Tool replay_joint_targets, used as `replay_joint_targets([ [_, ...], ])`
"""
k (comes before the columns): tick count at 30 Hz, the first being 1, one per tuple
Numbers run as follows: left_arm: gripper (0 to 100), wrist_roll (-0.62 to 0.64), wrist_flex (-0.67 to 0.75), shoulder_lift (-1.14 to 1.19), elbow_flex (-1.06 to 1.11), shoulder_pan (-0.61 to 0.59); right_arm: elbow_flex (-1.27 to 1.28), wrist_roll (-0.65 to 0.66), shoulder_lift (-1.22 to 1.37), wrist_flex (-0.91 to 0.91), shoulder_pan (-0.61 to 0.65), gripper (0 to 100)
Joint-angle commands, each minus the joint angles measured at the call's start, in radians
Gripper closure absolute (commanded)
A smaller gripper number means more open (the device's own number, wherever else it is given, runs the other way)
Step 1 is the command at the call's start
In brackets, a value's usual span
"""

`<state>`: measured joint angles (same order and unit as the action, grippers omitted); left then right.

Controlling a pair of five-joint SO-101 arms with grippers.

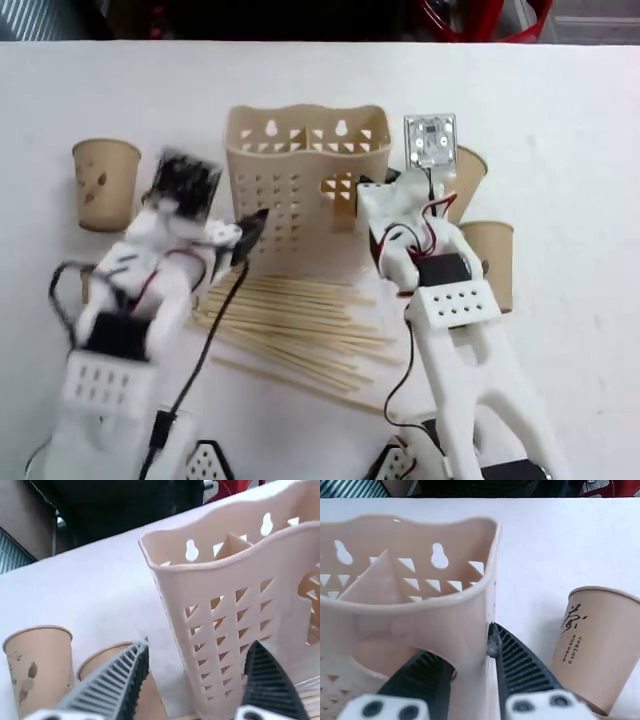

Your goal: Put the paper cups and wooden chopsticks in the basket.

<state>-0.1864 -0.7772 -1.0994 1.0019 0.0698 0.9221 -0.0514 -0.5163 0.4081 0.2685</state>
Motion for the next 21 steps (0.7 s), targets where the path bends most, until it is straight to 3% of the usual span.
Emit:
replay_joint_targets([
  [1, 69, -0.026, -0.084, -0.205, -0.061, -0.021, 0.052, 0.002, 0.004, -0.001, 0.030, 98.3],
  [4, 69, 0.003, -0.109, -0.280, -0.149, -0.065, 0.071, 0.002, 0.004, -0.002, 0.027, 98.3],
  [8, 69, 0.064, -0.104, -0.193, -0.258, -0.108, 0.086, 0.002, 0.004, -0.001, 0.027, 98.3],
  [15, 69, 0.199, -0.120, 0.248, -0.499, -0.125, 0.103, 0.002, 0.004, 0.004, 0.025, 98.3],
  [21, 69, 0.206, -0.275, 0.644, -0.761, -0.107, 0.115, 0.002, 0.004, 0.002, 0.027, 98.3],
])
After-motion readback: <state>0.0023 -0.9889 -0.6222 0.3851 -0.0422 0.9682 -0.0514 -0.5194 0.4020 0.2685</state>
